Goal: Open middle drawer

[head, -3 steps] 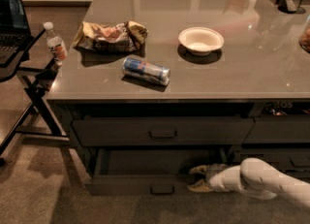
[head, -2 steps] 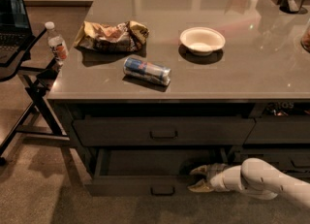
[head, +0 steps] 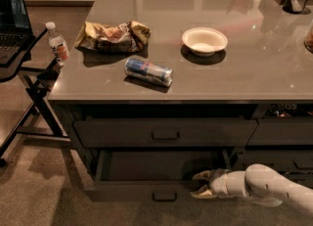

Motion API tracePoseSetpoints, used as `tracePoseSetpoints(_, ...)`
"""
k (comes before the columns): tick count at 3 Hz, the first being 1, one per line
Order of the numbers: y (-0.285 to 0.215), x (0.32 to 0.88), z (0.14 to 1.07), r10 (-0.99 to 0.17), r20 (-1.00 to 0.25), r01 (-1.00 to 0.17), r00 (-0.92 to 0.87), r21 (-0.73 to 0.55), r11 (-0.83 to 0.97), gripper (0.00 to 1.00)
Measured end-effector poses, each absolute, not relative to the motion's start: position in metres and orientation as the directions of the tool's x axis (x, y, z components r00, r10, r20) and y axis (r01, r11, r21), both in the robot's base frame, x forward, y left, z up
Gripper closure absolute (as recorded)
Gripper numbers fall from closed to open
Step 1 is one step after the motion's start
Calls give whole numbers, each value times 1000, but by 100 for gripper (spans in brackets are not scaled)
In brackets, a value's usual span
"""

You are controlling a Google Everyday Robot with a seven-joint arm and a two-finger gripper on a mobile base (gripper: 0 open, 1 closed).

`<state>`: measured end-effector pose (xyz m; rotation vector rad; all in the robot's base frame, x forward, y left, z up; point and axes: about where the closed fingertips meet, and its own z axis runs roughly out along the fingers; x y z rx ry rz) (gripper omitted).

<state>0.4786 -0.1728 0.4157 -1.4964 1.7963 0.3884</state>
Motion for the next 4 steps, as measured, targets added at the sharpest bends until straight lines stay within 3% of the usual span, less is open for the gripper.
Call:
tracePoseSetpoints(3,-173,479,416,-707,-706,-936,-32,-227,269,34)
tracePoseSetpoints(4,-173,479,416,-707,-706,-936,-32,-227,269,32)
